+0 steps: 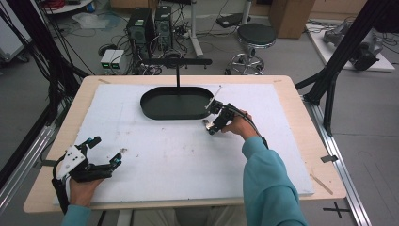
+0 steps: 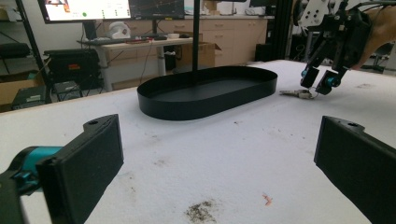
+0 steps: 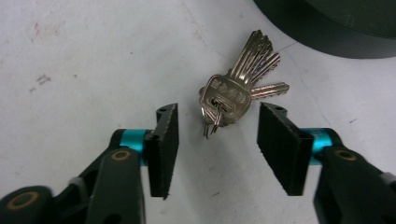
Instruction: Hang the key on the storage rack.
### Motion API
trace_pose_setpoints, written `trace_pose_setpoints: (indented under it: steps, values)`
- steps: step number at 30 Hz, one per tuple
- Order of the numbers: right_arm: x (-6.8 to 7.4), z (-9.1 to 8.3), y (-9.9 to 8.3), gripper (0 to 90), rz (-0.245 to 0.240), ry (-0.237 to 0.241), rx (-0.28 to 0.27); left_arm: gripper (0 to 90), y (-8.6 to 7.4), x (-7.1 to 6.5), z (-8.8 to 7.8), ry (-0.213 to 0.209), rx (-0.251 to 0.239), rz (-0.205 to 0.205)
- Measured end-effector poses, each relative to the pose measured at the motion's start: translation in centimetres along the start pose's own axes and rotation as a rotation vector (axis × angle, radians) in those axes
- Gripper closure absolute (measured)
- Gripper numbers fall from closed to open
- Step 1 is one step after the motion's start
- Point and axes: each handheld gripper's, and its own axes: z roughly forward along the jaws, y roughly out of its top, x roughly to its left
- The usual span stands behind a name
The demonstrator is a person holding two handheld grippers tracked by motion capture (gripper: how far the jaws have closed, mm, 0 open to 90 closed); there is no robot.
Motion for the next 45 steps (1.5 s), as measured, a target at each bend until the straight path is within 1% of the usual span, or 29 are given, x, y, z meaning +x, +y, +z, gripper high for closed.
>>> trace_pose_setpoints:
  steps: [3,5,6,8,9,14,15,16,18,24,29,33,39,40,45]
  values:
    - [-0.08,-0.06,0.03,56.3,0.009,0.006,-0.013,1.7,0.00,-0.01,0.00,0.000,0.000,0.000]
    - [-0.02,-0.17,0.04,60.8,0.020,0.007,-0.003,1.7,0.00,0.00,0.01,0.000,0.000,-0.001]
    - [-0.10,-0.19,0.02,62.5,0.016,0.004,-0.006,1.7,0.00,0.00,0.01,0.000,0.000,-0.001]
    - [-0.14,-0.20,0.00,64.0,0.017,0.004,-0.004,1.7,0.00,0.00,0.00,0.001,0.000,0.001]
    - [-0.10,-0.20,-0.01,66.9,0.031,0.009,-0.002,1.7,0.00,0.00,0.00,0.001,0.000,0.001]
    - [-0.14,-0.19,-0.01,73.3,0.036,0.010,0.006,1.7,0.00,-0.01,0.00,0.001,0.000,0.000]
    - [-0.11,-0.19,0.00,74.0,0.044,0.008,0.005,1.7,0.00,-0.01,0.01,0.000,-0.001,0.000]
    - [-0.15,-0.16,0.01,74.8,0.038,0.006,0.000,1.7,0.00,-0.01,0.00,0.000,0.000,0.000]
    - [-0.07,-0.20,0.02,75.3,0.049,0.013,0.005,1.7,0.00,-0.01,0.00,0.001,0.000,0.001]
    - [-0.06,-0.23,0.01,79.6,0.050,0.009,0.009,1.7,0.00,0.00,0.01,0.000,0.000,-0.001]
    - [-0.01,-0.24,0.05,86.5,0.054,0.011,0.013,1.7,0.00,0.01,0.01,0.001,0.000,0.000]
    - [0.14,-0.24,0.12,87.2,0.061,0.012,0.019,1.7,0.01,0.01,0.01,0.001,0.001,0.000]
    - [0.30,-0.28,0.18,88.2,0.064,0.000,0.020,1.7,0.00,0.00,0.02,0.001,0.001,-0.001]
    - [0.35,-0.37,0.18,88.4,0.067,-0.004,0.028,1.7,0.01,0.00,0.02,0.002,0.001,0.000]
    - [0.47,-0.73,0.23,88.7,0.066,-0.019,0.010,1.7,0.00,-0.01,0.03,0.002,0.000,-0.002]
